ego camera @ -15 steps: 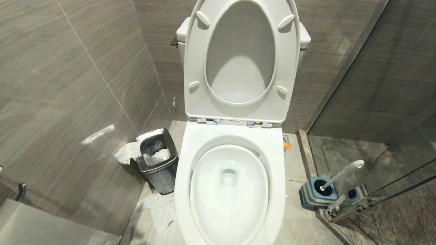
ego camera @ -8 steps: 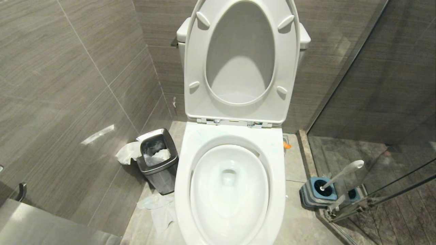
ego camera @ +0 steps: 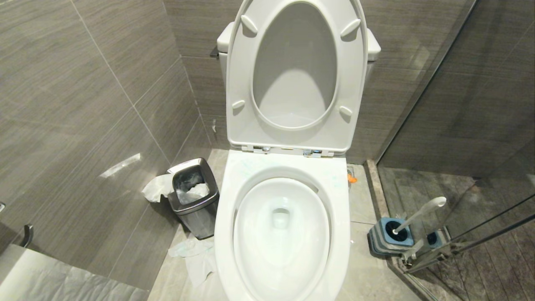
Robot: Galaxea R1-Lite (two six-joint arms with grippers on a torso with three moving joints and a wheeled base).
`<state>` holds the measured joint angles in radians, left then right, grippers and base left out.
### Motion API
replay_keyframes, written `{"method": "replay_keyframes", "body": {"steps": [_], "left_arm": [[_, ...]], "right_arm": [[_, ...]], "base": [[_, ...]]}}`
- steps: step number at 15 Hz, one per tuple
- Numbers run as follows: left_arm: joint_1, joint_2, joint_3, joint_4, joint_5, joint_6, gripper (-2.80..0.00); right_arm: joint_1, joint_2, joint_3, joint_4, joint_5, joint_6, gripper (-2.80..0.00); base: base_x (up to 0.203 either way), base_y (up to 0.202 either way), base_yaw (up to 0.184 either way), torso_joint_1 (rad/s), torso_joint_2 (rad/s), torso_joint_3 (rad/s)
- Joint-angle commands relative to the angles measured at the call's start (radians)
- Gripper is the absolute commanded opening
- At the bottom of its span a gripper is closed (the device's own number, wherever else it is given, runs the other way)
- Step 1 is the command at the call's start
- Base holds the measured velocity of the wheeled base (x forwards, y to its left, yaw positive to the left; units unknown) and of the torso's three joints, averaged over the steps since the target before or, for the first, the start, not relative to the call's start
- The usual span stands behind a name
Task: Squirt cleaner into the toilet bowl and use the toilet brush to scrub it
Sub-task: Pour in the cleaning agent
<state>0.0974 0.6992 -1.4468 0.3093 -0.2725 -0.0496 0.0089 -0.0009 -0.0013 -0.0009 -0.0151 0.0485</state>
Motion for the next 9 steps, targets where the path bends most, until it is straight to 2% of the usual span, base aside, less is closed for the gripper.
{"method": "replay_keyframes", "body": {"steps": [1, 3, 9], "left_arm": [[0.001, -0.131, 0.045, 0.065, 0.008, 0.001, -2.8], [-0.002, -0.191, 0.092, 0.103, 0.017, 0.003, -2.8], [-0.045, -0.377, 0.28, 0.104, 0.036, 0.05, -2.8]], "right_arm": [[0.0, 0.001, 0.0, -0.001, 0.0, 0.001, -2.8], [0.0, 0.001, 0.0, -0.001, 0.0, 0.001, -2.8], [0.0, 0.001, 0.0, 0.0, 0.0, 0.001, -2.8]], "base": [[0.0, 0.0, 0.0, 0.0, 0.0, 0.0], [0.0, 0.0, 0.0, 0.0, 0.0, 0.0], [0.0, 0.0, 0.0, 0.0, 0.0, 0.0]]}}
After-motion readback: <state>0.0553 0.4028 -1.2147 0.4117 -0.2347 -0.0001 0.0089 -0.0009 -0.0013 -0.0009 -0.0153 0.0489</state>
